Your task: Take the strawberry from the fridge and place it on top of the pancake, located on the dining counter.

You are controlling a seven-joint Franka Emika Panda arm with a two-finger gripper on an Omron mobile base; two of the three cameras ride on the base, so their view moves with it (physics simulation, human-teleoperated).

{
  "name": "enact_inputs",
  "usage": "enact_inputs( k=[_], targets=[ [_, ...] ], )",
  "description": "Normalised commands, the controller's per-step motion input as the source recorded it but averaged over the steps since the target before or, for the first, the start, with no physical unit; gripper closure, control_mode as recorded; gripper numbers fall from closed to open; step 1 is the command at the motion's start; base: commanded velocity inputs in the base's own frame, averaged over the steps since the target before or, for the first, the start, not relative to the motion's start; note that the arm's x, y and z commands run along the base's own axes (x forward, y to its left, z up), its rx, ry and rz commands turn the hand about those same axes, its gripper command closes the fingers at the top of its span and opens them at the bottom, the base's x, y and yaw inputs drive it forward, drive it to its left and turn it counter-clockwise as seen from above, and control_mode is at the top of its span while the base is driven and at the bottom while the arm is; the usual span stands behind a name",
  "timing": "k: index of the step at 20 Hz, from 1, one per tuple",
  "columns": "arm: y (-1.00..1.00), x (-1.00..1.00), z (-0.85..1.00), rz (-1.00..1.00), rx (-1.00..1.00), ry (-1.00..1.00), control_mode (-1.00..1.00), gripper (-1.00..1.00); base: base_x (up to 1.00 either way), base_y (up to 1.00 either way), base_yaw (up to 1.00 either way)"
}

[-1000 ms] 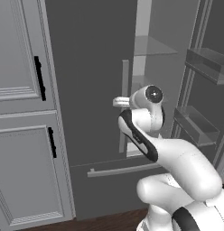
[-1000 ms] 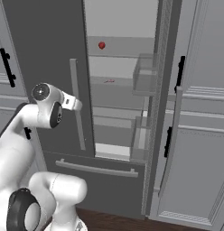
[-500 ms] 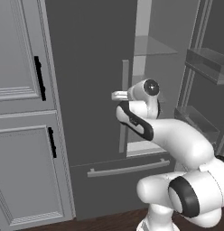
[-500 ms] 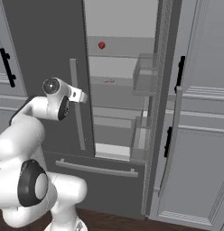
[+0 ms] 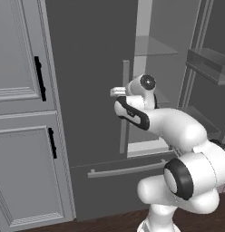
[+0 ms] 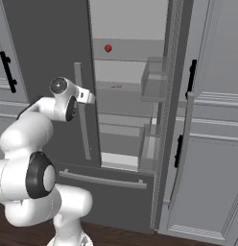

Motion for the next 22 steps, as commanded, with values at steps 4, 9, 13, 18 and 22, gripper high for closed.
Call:
enact_inputs(
  k=[4, 9, 13, 18, 22],
  targets=[
    [0.0, 0.39, 0.0, 0.0, 0.0, 0.0, -1.0, -1.0, 0.0, 0.0, 0.0],
    [0.08, 0.49, 0.0, 0.0, 0.0, 0.0, -1.0, -1.0, 0.0, 0.0, 0.0],
    [0.18, 0.58, -0.05, 0.0, 0.0, 0.0, -1.0, -1.0, 0.0, 0.0, 0.0],
    [0.39, 0.45, -0.05, 0.0, -0.01, 0.0, -1.0, 1.0, 0.0, 0.0, 0.0],
    [0.45, -0.04, -0.11, 0.03, 0.0, 0.0, -1.0, 1.0, 0.0, 0.0, 0.0]
  ],
)
